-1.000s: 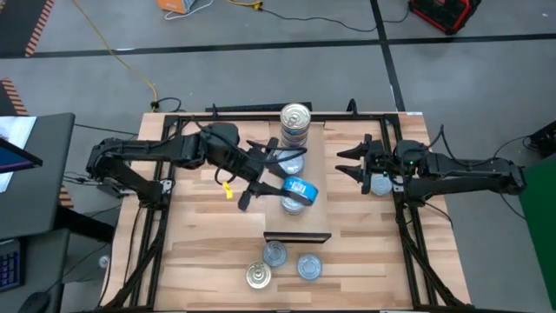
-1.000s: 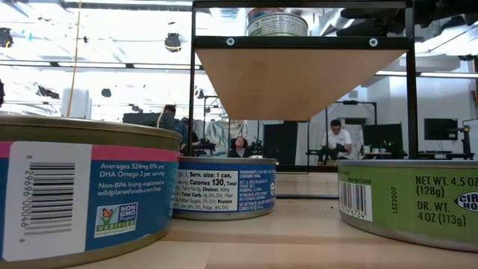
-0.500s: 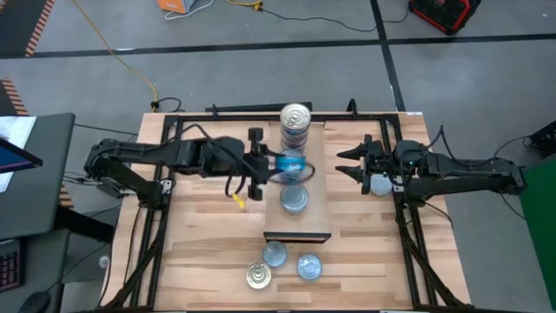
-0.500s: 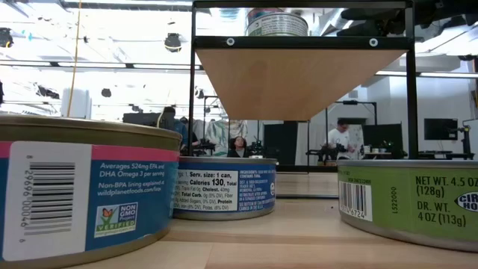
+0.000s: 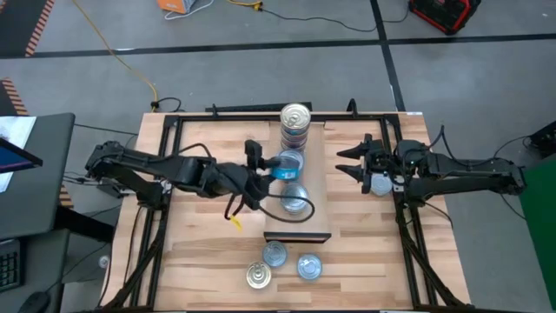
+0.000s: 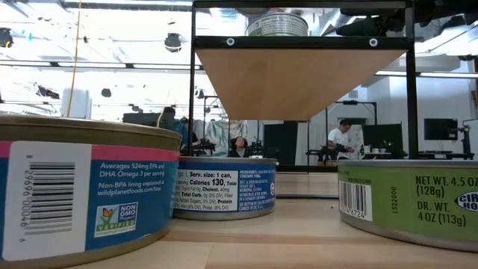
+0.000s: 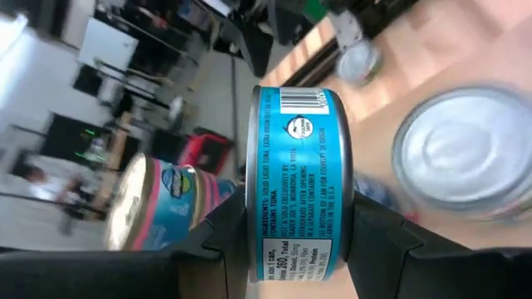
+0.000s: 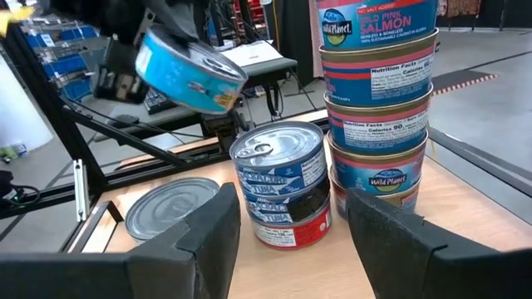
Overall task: Stack canned seafood by type on shelf
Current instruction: Stack the yellow and blue tuna can on the shelf on top of the blue tuna can
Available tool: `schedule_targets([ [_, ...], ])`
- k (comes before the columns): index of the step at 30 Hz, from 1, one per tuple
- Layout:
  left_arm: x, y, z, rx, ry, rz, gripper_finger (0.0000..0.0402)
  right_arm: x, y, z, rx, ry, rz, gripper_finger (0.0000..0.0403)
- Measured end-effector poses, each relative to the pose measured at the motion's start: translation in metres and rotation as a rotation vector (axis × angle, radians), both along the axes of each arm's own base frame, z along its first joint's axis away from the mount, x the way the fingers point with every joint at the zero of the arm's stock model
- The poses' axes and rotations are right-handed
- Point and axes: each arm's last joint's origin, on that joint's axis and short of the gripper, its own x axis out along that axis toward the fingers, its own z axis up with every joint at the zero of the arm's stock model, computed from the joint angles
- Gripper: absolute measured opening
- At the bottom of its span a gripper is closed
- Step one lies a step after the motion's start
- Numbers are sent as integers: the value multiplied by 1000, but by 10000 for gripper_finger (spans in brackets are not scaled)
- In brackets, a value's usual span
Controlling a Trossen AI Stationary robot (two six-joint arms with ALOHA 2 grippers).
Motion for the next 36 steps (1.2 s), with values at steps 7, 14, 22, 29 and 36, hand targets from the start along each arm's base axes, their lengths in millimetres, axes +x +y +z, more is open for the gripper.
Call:
schedule_targets([
  [7, 25, 5, -25, 240, 141, 69, 146, 1, 0, 0, -1, -6, 0, 243],
  [14, 42, 7, -39, 357, 207, 102, 146, 3, 0, -1, 0, 9, 0, 243],
  [22, 42, 20, -40, 316, 195, 183, 155, 3, 0, -2, -7, 11, 1, 243],
  [29, 41, 19, -42, 275, 181, 192, 196, 3, 0, -1, -5, 8, 1, 243],
  [36, 40, 19, -39, 212, 157, 207, 251, 3, 0, -2, -2, 10, 1, 243],
])
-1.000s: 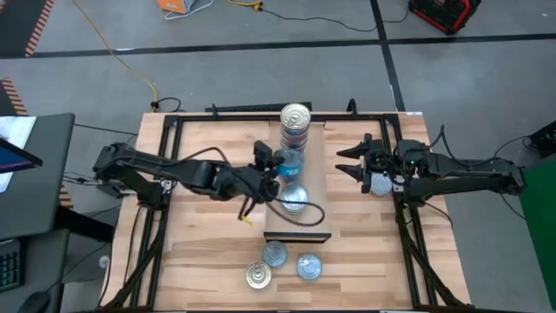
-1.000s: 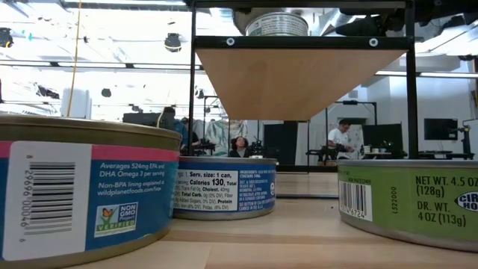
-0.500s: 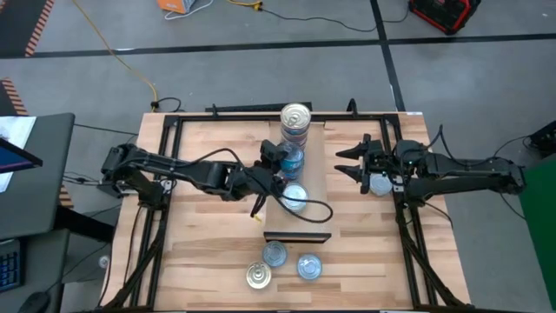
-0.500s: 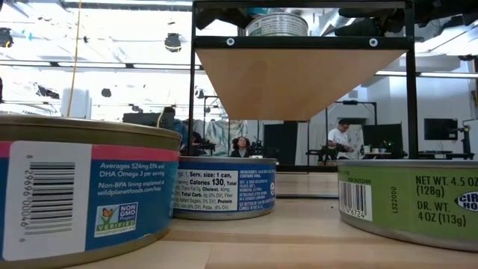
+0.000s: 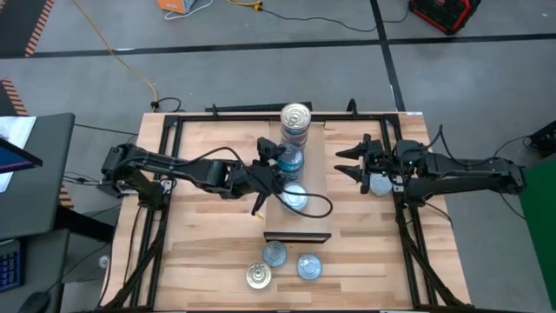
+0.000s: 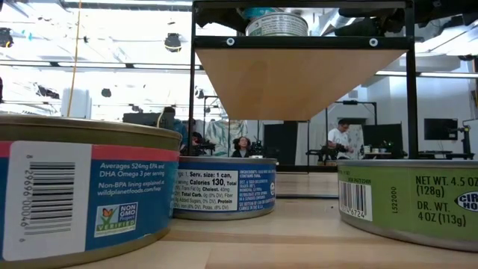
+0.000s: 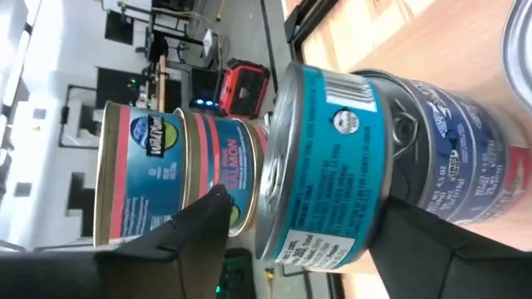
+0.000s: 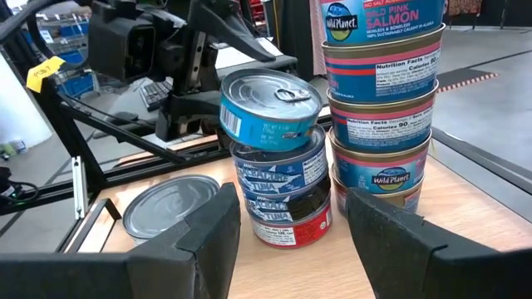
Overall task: Stack canned seafood by type on shelf
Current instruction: Stack the yellow and blue tuna can on the shelf on top of the blue tuna can
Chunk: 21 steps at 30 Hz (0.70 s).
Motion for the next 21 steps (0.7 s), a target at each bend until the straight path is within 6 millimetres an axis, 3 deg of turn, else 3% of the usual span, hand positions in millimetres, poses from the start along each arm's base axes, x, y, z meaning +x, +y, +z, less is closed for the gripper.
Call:
schedule_targets([
  [10, -12, 2, 23, -226, -7, 2, 267, 0, 0, 0, 1, 0, 0, 243],
  [21, -5, 4, 14, -257, 16, -20, 267, 0, 0, 1, 10, -17, 0, 243],
])
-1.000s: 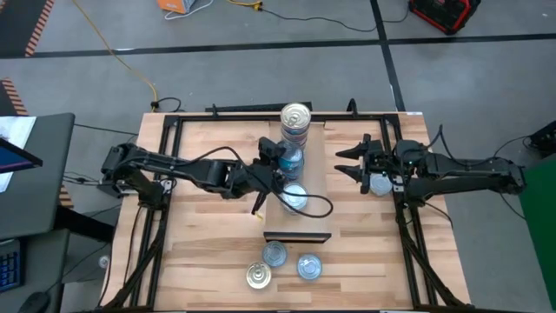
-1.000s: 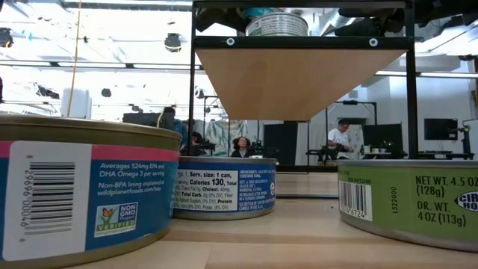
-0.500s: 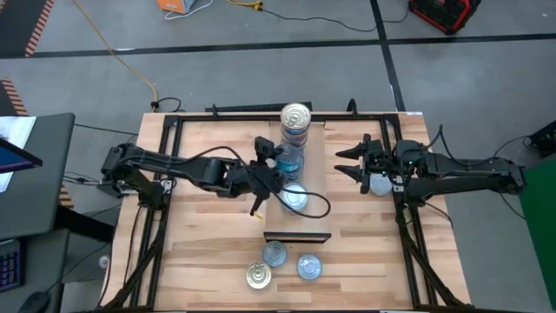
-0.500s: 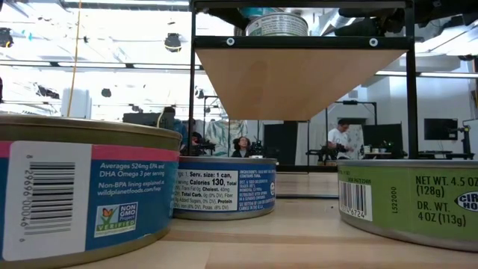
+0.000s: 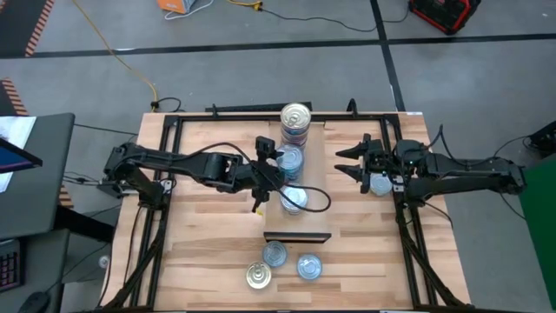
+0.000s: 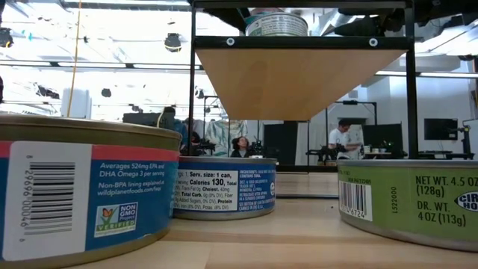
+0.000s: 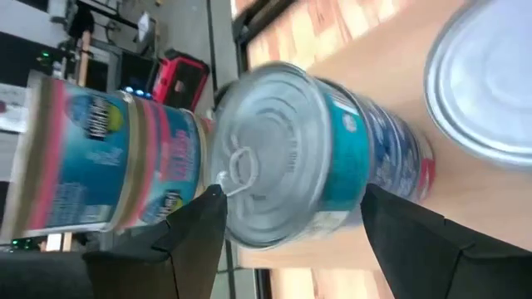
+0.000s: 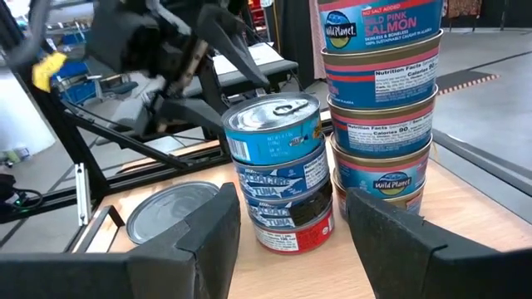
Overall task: Stack canned seafood by type on shelf
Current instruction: Stack the yellow and blue tuna can on the shelf on top of the blue tuna can, then stack the blue and pink tuna can on the shelf on top of the other blue and pink tuna can
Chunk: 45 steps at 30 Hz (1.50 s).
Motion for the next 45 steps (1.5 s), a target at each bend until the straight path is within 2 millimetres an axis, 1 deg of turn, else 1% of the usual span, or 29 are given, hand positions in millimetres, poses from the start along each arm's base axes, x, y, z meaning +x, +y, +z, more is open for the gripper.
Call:
schedule_targets([
  [4, -8, -9, 9, -18, -34, -16, 267, 0, 0, 0, 0, 2, 1, 243],
  [8, -22, -27, 20, -46, -100, -14, 267, 0, 0, -2, 2, 20, 0, 243],
  [10, -33, -39, 22, -110, -116, -8, 267, 0, 0, -3, 3, 29, 0, 243],
  [13, -47, -58, 13, -314, -80, 14, 267, 0, 0, -3, 10, 32, 0, 243],
  [17, -65, -78, -5, -633, 80, 107, 267, 0, 0, -3, 13, 31, -1, 243],
  [19, -74, -90, -11, -734, 140, 154, 267, 0, 0, -3, 18, 30, -1, 243],
  [20, -79, -97, -13, -761, 153, 164, 267, 0, 0, -3, 21, 28, -2, 243],
  [22, -87, -116, -19, -774, 157, 131, 267, 0, 0, -3, 21, 28, -2, 243],
  [25, -100, -146, -32, -732, 131, 50, 264, 0, 0, -2, 15, 24, -5, 243],
  [28, -98, -169, -52, -761, 72, -11, 257, 0, -2, 0, 10, 2, -17, 243],
  [31, -88, -181, -71, -842, 48, -36, 249, 0, -5, 2, 8, -17, -31, 243],
  [33, -81, -188, -81, -889, 68, -68, 244, 0, -5, 2, 7, -25, -35, 243],
  [37, -69, -201, -107, -861, 144, -112, 234, -1, -5, 3, 6, -28, -36, 243],
  [41, -59, -210, -122, -839, 160, -163, 223, 0, -5, 3, 2, -27, -36, 243],
  [45, -52, -218, -142, -799, 193, -185, 216, 0, -5, 3, -19, -29, -35, 243],
])
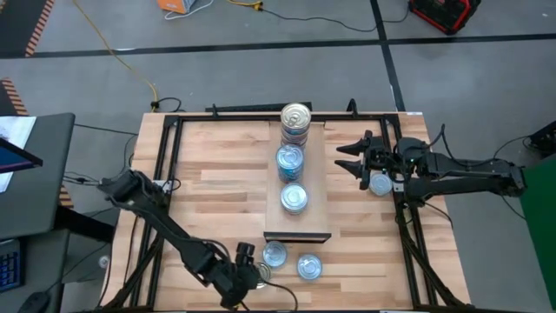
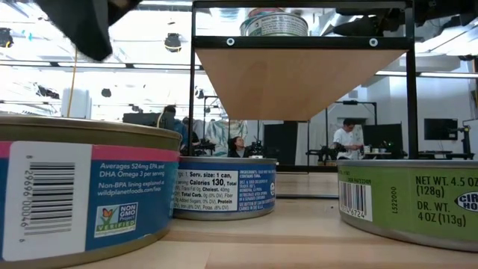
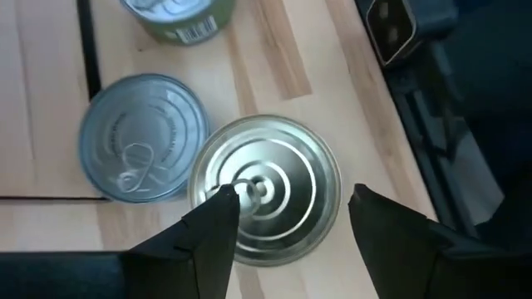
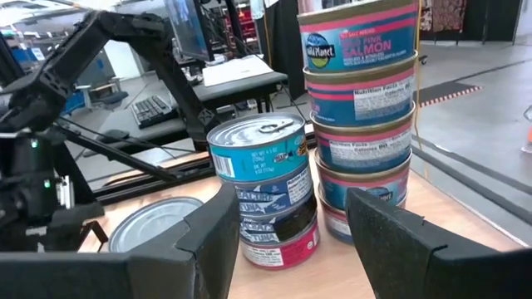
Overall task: Stack canned seafood by type on shelf
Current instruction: Stack the blue and pink tuna can on the shelf on top of the other blue and pink tuna can
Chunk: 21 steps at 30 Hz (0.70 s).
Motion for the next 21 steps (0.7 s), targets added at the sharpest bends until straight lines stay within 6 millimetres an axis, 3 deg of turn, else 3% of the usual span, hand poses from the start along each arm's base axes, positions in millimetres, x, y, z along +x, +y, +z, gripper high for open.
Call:
schedule_targets([
  [6, 7, -3, -29, 49, 69, 19, 215, 0, 0, 1, -14, -11, 1, 243],
  [12, -4, 13, -36, 124, 246, 121, 215, 0, 0, 2, -17, -14, 1, 243],
  [18, -32, 47, -39, 466, 461, 356, 215, 0, 0, 2, -17, -19, 1, 243],
  [21, -44, 60, -29, 579, 505, 440, 215, 0, 0, 2, -16, -18, 1, 243],
])
